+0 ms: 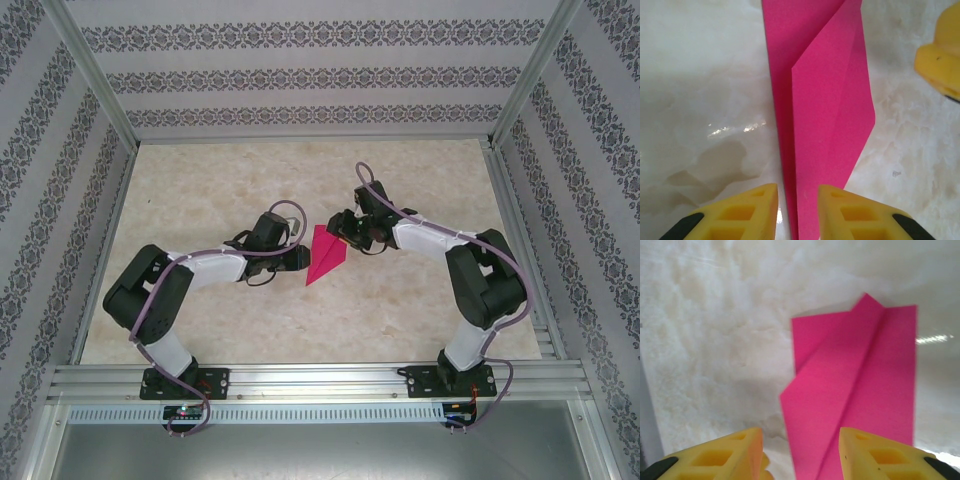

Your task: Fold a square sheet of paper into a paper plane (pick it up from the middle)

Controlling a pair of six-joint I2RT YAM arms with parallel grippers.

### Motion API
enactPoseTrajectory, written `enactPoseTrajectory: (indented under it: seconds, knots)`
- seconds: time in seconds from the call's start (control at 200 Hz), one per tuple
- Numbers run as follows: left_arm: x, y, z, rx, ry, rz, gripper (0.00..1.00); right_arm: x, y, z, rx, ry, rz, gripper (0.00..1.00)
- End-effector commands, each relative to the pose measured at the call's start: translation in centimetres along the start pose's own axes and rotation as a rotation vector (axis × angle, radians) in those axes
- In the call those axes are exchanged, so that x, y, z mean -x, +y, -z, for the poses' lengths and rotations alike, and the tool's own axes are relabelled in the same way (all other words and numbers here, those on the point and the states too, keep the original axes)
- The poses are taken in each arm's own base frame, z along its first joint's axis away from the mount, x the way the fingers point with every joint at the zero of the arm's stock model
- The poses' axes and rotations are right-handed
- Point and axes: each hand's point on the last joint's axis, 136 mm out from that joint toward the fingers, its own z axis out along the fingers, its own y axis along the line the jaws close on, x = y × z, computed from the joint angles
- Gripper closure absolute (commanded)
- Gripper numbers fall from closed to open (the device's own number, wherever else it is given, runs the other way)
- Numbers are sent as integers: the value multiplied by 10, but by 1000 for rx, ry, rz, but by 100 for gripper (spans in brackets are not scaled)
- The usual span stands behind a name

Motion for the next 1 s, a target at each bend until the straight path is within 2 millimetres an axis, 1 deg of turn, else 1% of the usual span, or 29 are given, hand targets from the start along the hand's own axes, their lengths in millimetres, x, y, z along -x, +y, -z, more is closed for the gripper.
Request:
enactPoseTrajectory:
  seconds: [0.0,0.34,0.435,0.744,0.994]
  knots:
    - [17,-2,-3,-5,-44,10,71,-5,-21,-15,-64,19,-32,56]
    - [15,0,-15,-4,-5,32,74,-5,-17,-39,-54,68,-18,61]
    - [14,2,-16,4,2,32,75,-6,-12,-44,-28,79,-12,61]
    - [11,11,-21,27,22,49,81,-11,0,-48,43,102,9,64]
    - [9,19,-22,49,32,66,83,-23,13,-50,104,134,43,67]
